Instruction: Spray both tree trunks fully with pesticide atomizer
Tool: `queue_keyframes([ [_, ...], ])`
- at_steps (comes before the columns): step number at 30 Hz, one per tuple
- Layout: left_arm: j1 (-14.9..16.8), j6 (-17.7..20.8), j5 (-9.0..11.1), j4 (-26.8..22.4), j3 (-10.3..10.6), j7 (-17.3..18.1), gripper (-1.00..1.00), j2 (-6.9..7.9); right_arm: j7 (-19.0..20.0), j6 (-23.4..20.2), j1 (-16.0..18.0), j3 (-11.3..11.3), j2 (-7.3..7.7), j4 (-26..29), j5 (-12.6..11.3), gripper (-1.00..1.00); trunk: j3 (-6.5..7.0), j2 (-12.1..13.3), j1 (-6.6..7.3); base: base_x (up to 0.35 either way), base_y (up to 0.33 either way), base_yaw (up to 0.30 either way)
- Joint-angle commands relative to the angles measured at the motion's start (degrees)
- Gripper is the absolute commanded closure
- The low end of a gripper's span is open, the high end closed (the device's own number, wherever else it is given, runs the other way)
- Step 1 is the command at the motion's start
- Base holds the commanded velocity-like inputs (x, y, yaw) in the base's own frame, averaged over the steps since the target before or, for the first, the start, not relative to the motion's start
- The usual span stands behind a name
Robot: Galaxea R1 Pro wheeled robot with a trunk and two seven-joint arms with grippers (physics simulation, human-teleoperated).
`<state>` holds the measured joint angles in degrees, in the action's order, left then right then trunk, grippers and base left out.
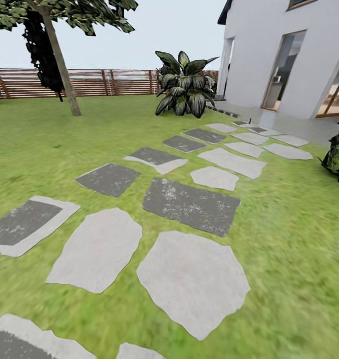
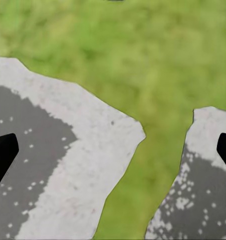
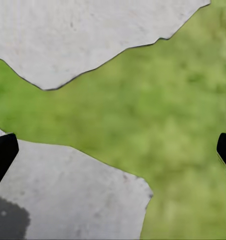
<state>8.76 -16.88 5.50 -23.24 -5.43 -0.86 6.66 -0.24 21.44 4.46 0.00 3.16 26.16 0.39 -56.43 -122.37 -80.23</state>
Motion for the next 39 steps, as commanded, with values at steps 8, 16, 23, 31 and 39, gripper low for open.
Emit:
queue_keyframes([
  [8,0.0,-0.2,0.6,0.0,0.2,0.0,-1.0,0.09,0.0,0.1,0.0,0.0,0.0,-0.1,0.0,-1.0,-0.05,0.0,-0.03,0.34,0.0,-0.154],
  [16,0.0,-0.2,0.5,0.0,0.2,0.0,-1.0,0.1,0.3,0.1,0.0,0.3,0.0,-0.2,0.1,-1.0,-0.05,0.0,-0.03,0.34,0.0,-0.028],
  [23,0.0,-0.2,0.5,0.0,0.2,0.0,-1.0,0.09,0.1,0.1,0.0,0.2,0.02,-0.3,0.2,-1.0,-0.05,0.0,-0.03,0.34,0.0,-0.001],
  [31,0.0,-0.2,0.5,0.0,0.2,0.0,-1.0,0.1,0.1,0.1,0.0,0.1,0.0,-0.3,0.2,-1.0,-0.05,0.0,-0.03,0.34,0.0,0.0],
  [39,0.0,-0.2,0.5,0.0,0.2,0.0,-1.0,0.09,0.1,0.2,0.0,0.1,0.0,-0.3,0.1,-1.0,0.2,0.0,-0.03,0.34,0.0,-0.111],
])
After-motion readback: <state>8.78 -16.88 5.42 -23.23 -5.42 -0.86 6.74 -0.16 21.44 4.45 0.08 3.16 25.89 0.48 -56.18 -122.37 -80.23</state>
